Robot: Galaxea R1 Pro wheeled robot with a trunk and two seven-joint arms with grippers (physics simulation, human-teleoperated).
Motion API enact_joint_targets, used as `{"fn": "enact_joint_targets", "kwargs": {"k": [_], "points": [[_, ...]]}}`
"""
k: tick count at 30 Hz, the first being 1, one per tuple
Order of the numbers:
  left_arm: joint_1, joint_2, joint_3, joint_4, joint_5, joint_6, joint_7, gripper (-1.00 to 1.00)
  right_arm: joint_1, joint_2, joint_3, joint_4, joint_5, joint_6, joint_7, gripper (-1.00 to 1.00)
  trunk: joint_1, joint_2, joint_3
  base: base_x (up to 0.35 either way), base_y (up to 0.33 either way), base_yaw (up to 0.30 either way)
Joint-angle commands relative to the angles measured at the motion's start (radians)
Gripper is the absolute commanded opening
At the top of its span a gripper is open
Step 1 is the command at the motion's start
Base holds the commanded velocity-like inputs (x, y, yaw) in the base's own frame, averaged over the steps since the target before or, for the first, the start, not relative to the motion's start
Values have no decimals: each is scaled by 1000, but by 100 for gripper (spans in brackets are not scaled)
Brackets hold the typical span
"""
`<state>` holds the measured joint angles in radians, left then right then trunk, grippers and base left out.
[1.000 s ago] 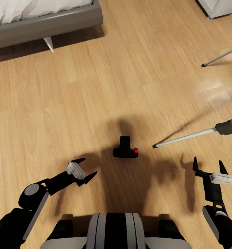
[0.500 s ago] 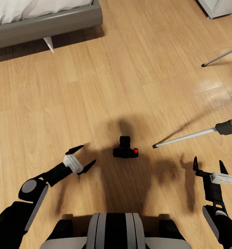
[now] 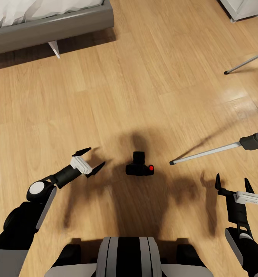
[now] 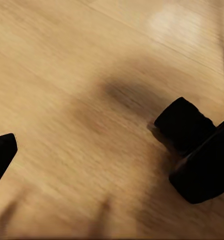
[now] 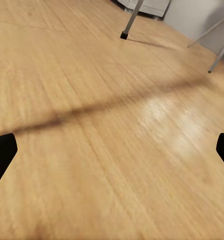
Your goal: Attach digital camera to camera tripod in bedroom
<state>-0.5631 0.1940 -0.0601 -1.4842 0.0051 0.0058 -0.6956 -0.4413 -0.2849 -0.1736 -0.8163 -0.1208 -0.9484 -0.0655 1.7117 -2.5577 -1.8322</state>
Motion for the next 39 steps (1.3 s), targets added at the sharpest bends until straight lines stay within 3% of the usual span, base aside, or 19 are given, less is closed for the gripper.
{"fn": "enact_joint_targets", "kwargs": {"k": [1, 3, 6, 8, 10, 15, 16, 17, 25, 26, 32, 39], "points": [[-9, 0, -1, 18, 0, 0, -2, 100, 0, 0, 2, 0, -3, -3, -2, 100, 0, 0, 0, 0, 0, 0], [-30, -2, -1, 57, -1, -1, -2, 100, 0, 0, 2, 0, -3, -3, -1, 100, 0, 0, 0, 0, 0, 0], [-100, -10, -11, 215, -2, -8, -4, 100, -1, 0, 2, 0, -3, -6, -2, 100, 0, 0, 0, 0, 0, 0], [-118, -26, -28, 296, -3, -11, -5, 100, -1, 0, 2, 0, -3, -8, -2, 100, 0, 0, 0, 0, 0, 0], [-121, -31, -31, 311, -4, -12, -5, 100, -1, 0, 2, 0, -3, -8, -2, 100, 0, 0, 0, 0, 0, 0], [-133, -73, -42, 369, -9, -14, -4, 100, -1, 0, 2, 0, -3, -8, -2, 100, 0, 0, 0, 0, 0, 0], [-135, -114, -47, 391, -27, -17, 1, 100, -1, 0, 2, 0, -3, -9, -2, 100, 0, 0, 0, 0, 0, 0], [-136, -119, -48, 397, -32, -19, 2, 100, -1, 0, 2, 0, -3, -9, -2, 100, 0, 0, 0, 0, 0, 0], [-143, -127, -47, 412, -40, -21, 17, 100, -1, 0, 1, 0, -3, -9, -2, 100, 0, 0, 0, 0, 0, 0], [-150, -127, -47, 414, -41, -21, 60, 100, -1, 0, 2, 0, -3, -9, -2, 100, 0, 0, 0, 0, 0, 0], [-162, -120, -47, 415, -42, -21, 156, 100, -1, 0, 1, 0, -3, -9, -2, 100, 0, 0, 0, 0, 0, 0], [-177, -114, -47, 413, -43, -21, 198, 100, -1, 1, 1, 0, -3, -9, -2, 100, 0, 0, 0, 0, 0, 0]]}}
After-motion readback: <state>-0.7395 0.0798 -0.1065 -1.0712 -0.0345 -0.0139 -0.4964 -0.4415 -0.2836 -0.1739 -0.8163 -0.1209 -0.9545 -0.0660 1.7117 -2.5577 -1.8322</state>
